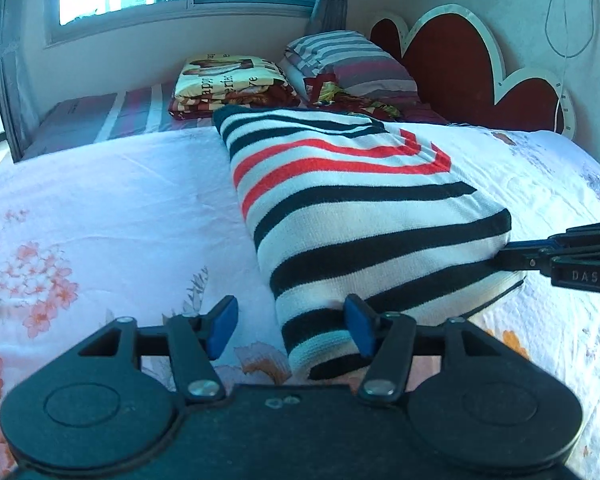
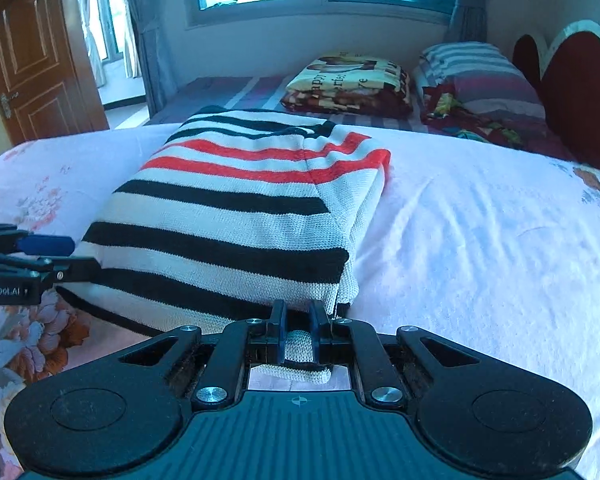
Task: Fold small clothes
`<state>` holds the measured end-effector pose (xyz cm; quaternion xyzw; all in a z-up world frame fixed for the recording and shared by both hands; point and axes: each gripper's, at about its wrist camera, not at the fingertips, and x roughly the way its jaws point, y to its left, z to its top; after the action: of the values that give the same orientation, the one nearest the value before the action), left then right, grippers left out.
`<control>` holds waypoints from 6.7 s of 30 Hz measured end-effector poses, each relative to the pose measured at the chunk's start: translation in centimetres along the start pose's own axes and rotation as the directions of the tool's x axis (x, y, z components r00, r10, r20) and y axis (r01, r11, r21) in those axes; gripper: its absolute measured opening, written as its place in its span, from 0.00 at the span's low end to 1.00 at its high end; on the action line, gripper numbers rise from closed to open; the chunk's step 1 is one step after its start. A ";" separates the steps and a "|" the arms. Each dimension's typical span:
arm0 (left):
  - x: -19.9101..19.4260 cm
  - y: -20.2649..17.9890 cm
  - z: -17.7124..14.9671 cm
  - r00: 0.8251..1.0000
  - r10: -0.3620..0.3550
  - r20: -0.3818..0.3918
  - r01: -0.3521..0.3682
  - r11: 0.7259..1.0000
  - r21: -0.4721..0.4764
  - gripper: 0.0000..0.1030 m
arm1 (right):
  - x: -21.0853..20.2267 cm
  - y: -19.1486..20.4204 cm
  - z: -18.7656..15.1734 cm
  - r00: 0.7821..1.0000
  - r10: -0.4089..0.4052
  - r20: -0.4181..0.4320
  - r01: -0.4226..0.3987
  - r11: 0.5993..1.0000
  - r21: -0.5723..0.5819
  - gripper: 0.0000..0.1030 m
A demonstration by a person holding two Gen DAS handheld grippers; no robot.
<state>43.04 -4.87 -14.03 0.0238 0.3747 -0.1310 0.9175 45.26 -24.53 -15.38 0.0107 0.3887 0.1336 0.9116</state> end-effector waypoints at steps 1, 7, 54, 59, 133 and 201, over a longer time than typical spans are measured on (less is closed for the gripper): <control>-0.3 -0.2 0.0 1.000 0.023 0.007 -0.023 1.000 0.011 0.70 | -0.3 0.0 0.1 1.000 -0.007 0.000 0.007 1.000 0.007 0.10; -2.2 0.3 0.4 0.998 0.046 0.048 -0.048 0.998 0.042 0.74 | -2.6 -1.9 0.9 0.999 0.008 0.039 -0.013 0.989 0.147 0.47; 5.5 2.7 6.4 1.000 -0.025 -0.003 0.025 0.999 -0.046 0.85 | 2.3 -4.4 6.5 0.994 0.021 0.109 -0.038 0.987 0.153 0.73; 4.8 3.5 6.7 0.998 -0.063 0.004 0.063 0.995 -0.074 0.85 | 2.3 -6.4 6.5 0.992 0.090 0.093 -0.111 0.959 0.260 0.73; -9.2 27.8 -0.2 0.987 -0.112 -0.112 0.094 0.984 -0.153 0.53 | 6.8 34.7 6.7 0.918 0.395 -0.038 -0.395 0.918 -0.008 0.32; -22.1 22.7 -10.2 0.958 0.245 0.147 -0.217 0.959 -0.182 0.99 | -3.2 36.8 -3.0 0.992 0.070 0.102 -0.063 0.996 -0.066 1.00</control>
<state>26.87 23.40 -7.27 -0.0191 0.3003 0.0071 0.9536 32.31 9.93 -10.70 0.0022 0.3354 0.1754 0.9256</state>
